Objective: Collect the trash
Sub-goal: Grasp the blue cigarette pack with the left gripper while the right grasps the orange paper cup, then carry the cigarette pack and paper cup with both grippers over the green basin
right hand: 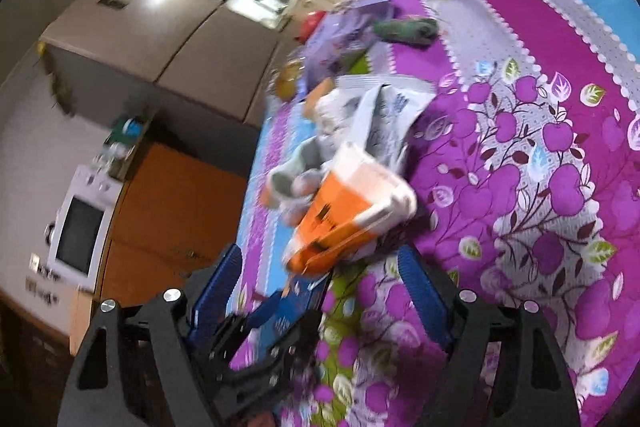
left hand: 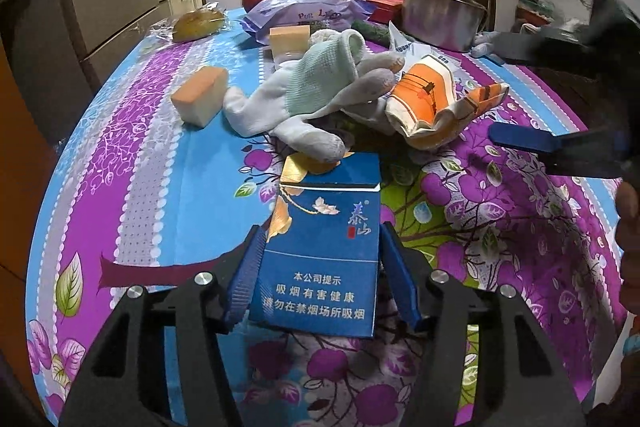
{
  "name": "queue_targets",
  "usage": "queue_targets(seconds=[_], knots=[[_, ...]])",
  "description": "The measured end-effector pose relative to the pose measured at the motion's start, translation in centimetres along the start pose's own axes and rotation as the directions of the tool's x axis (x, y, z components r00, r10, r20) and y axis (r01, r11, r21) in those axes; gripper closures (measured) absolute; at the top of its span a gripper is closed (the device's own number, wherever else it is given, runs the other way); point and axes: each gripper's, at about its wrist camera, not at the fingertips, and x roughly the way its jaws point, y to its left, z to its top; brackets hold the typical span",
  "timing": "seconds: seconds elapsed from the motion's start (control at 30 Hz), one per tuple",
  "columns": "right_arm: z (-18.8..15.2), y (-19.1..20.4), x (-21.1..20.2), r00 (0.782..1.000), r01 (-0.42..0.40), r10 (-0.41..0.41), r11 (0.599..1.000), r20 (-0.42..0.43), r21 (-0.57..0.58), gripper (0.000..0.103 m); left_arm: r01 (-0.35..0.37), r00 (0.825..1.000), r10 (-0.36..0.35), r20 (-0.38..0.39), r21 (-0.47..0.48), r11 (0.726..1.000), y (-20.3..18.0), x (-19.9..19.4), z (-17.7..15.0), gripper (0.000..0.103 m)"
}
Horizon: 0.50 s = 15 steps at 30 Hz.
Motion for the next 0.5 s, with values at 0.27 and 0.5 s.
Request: queue_targets(seconds=[0.27, 0.5], knots=[[0.7, -0.1, 2.2, 0.997, 0.082, -0.082, 0.996, -0.007, -0.022, 0.056, 0.014, 1.0, -0.014, -0.002, -0.016, 1.0, 0.2, 0.3, 0.2, 0.048], [0.2, 0.4, 1.1, 0.994, 0.103, -0.101, 0.99, 0.028, -0.096, 0.095, 0.025, 1.0, -0.025, 0.002, -0.027, 0.999, 0.1, 0.3, 0.1, 0.048]])
